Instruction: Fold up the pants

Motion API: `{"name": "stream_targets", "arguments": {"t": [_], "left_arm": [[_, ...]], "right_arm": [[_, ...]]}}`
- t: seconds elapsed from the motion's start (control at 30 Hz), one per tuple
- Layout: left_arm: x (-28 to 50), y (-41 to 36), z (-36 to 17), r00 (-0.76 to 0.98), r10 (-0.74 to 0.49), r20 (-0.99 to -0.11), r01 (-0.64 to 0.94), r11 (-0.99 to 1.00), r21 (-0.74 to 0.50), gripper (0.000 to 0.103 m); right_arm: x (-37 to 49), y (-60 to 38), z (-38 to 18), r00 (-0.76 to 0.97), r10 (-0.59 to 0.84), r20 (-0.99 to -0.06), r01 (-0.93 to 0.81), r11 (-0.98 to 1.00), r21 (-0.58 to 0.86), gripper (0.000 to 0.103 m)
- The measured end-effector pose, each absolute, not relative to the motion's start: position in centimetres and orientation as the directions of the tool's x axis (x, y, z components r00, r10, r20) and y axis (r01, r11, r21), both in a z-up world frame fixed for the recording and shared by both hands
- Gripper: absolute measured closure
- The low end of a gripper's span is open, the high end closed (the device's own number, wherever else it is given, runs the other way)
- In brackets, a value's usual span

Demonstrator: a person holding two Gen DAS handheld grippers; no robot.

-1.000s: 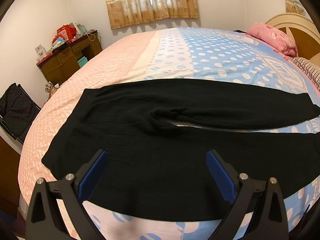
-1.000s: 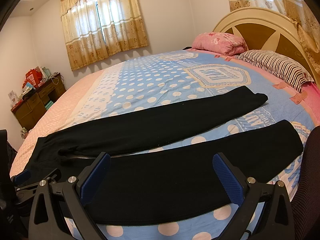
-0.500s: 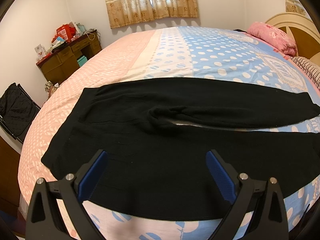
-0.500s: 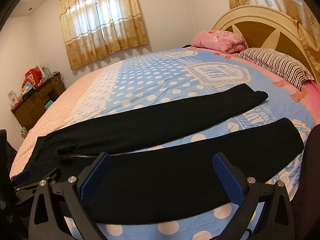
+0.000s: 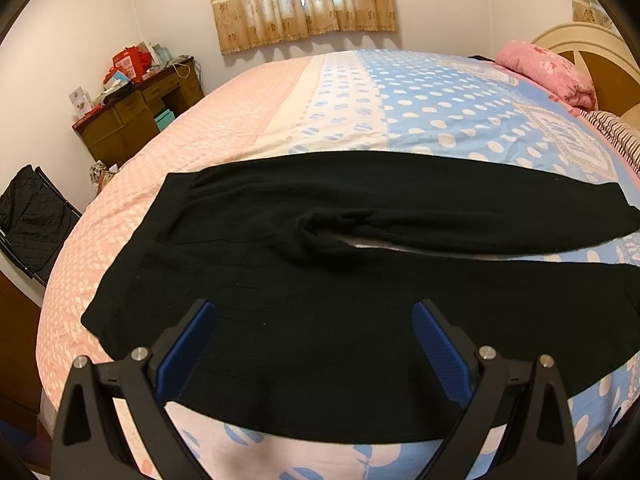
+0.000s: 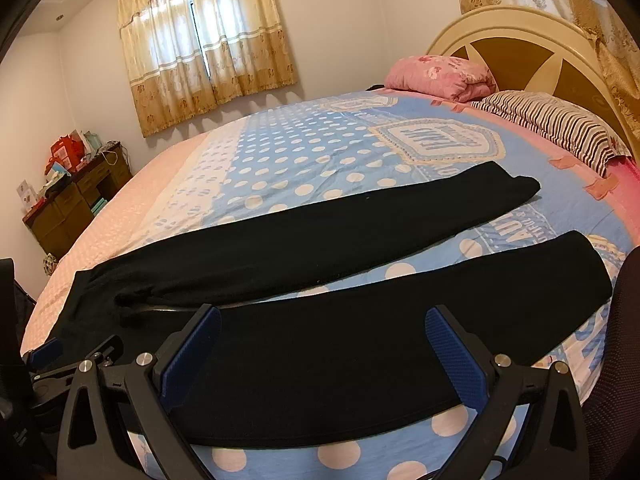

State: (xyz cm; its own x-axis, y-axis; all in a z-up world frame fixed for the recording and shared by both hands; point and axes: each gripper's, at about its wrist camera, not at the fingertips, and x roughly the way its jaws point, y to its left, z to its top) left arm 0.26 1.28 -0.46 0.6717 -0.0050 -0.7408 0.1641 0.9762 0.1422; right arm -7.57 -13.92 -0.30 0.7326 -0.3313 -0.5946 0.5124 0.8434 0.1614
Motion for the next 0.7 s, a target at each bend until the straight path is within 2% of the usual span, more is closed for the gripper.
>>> {"name": "stream_targets", "arguments": {"t": [0.27, 0.37, 0.53, 0.7], "left_arm": [[1.1, 1.5, -1.1, 0.647, -0.011, -0.762, 0.171, 0.977, 0.131, 0.003], [1.9, 2.1, -1.1, 0.621, -0.068, -0.781, 0.209, 0.975, 0.081, 0.002], [4.2, 4.2, 0.0, 0.622, -0.103, -0.776, 0.217, 0.975, 0.044, 0.002], [8.7, 6.6, 1.4, 0.676, 0.017, -0.737, 0.122, 0.983, 0.134, 0.002]], "right_arm": [[-6.4, -15.4, -0.9, 0.709, -0.320, -0.629, 0.525, 0.835, 0.167, 0.001], [-5.6, -16.2, -0.6, 0.711, -0.305, -0.633, 0.507, 0.847, 0.162, 0.001], [-0.6, -17.1, 0.6, 0.707, -0.167, -0.687, 0.346, 0.929, 0.130, 0.001], [7.8, -17.4, 0.8, 0.686, 0.013, -0.728, 0.123, 0.983, 0.134, 0.001]]}}
